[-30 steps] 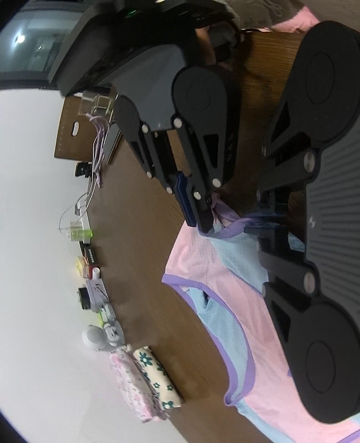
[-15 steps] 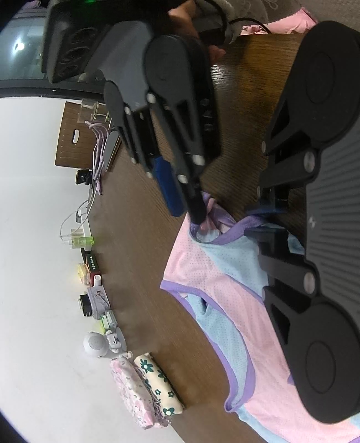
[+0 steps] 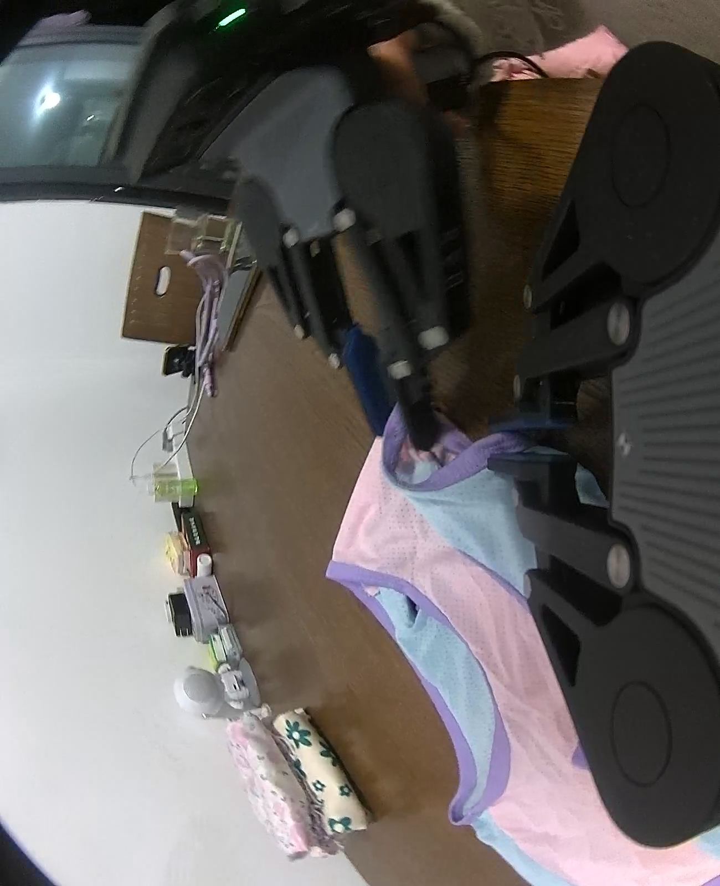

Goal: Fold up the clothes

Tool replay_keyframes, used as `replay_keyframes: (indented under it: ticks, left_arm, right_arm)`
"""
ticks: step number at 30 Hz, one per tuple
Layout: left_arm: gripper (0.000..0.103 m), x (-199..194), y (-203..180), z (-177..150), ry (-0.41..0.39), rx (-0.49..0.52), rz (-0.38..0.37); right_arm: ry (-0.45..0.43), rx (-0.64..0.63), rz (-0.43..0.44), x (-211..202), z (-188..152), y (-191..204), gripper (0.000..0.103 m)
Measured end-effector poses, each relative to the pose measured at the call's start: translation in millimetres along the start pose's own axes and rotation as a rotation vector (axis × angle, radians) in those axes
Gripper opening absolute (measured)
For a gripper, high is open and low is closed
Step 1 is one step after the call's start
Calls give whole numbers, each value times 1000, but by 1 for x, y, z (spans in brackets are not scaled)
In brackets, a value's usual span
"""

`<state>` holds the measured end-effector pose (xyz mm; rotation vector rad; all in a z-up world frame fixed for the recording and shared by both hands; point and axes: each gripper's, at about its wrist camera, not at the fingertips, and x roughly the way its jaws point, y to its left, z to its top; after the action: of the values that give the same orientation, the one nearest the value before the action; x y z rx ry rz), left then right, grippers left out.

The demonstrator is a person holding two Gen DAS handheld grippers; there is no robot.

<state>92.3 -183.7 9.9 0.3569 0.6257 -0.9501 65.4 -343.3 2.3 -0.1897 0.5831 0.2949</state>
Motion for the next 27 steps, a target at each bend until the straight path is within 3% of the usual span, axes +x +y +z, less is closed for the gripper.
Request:
replay_keyframes:
  ticks: [2,9,12,14,22,24,27]
  left_arm:
    - [7,-3,0,0,-15,-6,2]
    - [7,-5,-6,-3,-12,21,11]
    - [17,-3,-3,-1,6,-10,25]
    - [21,-2,-3,3,3,-18,31]
    - [25,22,-15,22,37,37,152]
    - [24,26,-13,22,40,26,166]
    - [3,25,-11,22,31,8,142]
  right_arm:
    - [0,-55,-16,-1,0,10,30]
    - [11,-145,-74,8,2,20,32]
    - [16,-181,-97,12,3,25,29]
    - [14,-148,-83,11,4,20,19]
    - [3,-54,-52,5,5,9,16]
    - [2,-30,-46,5,4,5,15]
    - [-3,2,-28,5,3,1,14]
